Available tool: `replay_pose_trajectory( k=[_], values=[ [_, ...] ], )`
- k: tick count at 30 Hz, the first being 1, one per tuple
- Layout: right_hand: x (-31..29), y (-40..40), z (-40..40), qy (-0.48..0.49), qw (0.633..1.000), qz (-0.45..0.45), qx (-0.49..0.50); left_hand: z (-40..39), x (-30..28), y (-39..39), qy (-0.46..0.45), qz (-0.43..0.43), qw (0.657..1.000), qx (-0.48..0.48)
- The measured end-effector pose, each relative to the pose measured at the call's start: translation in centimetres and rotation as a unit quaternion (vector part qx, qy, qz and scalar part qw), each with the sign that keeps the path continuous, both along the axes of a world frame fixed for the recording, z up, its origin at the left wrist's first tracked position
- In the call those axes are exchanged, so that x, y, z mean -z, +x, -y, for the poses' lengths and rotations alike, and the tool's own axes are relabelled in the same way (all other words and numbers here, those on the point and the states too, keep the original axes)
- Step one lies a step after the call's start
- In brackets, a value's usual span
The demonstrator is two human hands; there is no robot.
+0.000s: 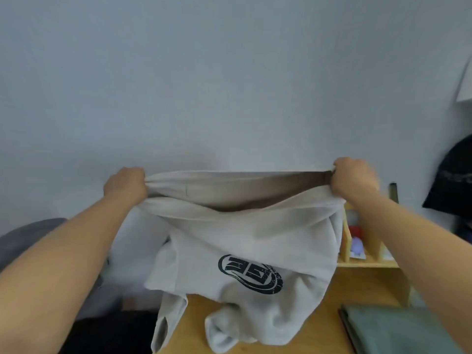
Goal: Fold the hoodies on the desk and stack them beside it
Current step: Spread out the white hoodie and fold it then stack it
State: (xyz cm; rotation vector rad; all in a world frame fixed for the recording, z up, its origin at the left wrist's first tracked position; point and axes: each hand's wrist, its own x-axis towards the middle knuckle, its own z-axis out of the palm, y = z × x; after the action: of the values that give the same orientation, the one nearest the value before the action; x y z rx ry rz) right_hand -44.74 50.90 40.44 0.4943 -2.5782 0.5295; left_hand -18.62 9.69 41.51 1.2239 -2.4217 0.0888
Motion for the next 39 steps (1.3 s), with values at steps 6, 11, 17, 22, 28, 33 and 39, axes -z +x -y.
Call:
replay_pose_trajectory(
  k=[6,11,17,22,28,33,39],
  values=[
    [22.9,6.4,-2.3,0.122,0.966,0.223,-0.037,-3.8,25.1,7.1,0.480,-0.169,0.860,-0.022],
    [37.8,15.0,-4.9,0.184,0.904,0.382,-0.051,-9.4,40.6,14.1,0.683,-0.080,0.726,-0.025],
    [41.5,21.1,-5.2,0.226,0.913,0.340,-0.019,-10.3,44.4,17.4,0.352,0.033,0.933,0.070],
    [41.4,22.2,-6.9,0.299,0.932,0.196,-0.055,-8.2,43.6,18.5,0.279,-0.056,0.957,0.053],
    [42.6,23.7,-9.2,0.420,0.876,0.170,-0.163,-7.0,44.9,20.3,0.440,0.045,0.891,0.100],
    [42.4,25.9,-8.8,0.171,0.953,0.248,0.040,-7.6,45.2,22.6,0.456,0.098,0.870,0.162],
    [44.9,25.4,-7.5,-0.178,0.794,0.479,0.328,-8.9,46.6,23.9,0.450,-0.139,0.877,-0.089]
  ],
)
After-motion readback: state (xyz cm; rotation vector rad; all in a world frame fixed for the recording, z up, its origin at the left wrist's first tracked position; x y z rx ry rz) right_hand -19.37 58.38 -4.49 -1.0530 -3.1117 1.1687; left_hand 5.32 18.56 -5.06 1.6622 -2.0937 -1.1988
